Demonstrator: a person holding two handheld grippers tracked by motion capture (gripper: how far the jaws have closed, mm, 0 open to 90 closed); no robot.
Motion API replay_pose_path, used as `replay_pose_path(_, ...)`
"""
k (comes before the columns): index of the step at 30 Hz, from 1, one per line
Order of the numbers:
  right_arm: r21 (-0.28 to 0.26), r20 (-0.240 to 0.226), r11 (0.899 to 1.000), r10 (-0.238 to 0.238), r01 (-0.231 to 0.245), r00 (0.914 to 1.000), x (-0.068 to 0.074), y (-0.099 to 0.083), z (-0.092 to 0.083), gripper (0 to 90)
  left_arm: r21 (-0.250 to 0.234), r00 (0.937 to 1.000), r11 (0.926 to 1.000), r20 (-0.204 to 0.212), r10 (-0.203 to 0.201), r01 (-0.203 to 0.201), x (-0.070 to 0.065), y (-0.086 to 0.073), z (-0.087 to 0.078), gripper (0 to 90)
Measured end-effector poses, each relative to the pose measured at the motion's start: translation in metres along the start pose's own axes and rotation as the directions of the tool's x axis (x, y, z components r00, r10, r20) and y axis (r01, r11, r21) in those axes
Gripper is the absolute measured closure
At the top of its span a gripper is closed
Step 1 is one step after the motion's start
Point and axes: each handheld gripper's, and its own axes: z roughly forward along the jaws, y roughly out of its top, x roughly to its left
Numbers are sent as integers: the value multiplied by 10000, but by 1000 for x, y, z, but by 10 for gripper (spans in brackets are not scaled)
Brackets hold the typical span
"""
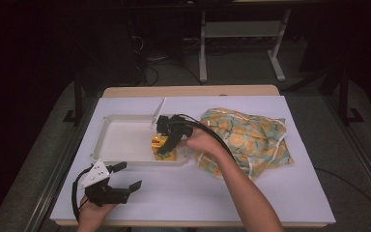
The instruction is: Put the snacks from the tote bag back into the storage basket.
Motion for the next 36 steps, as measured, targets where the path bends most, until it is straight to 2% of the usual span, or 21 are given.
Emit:
replay_pose_path(22, -241, -87, 9993, 269, -271, 9996, 2, -2, -3, 434, -7, 9999, 9999, 25, -105, 105, -1, 0, 1, 140)
replay_pose_path(36, -461, 107, 9986, 255, -249, 9996, 5, -3, -12, 414, -6, 9999, 9999, 48, -122, 122, -2, 0, 1, 140)
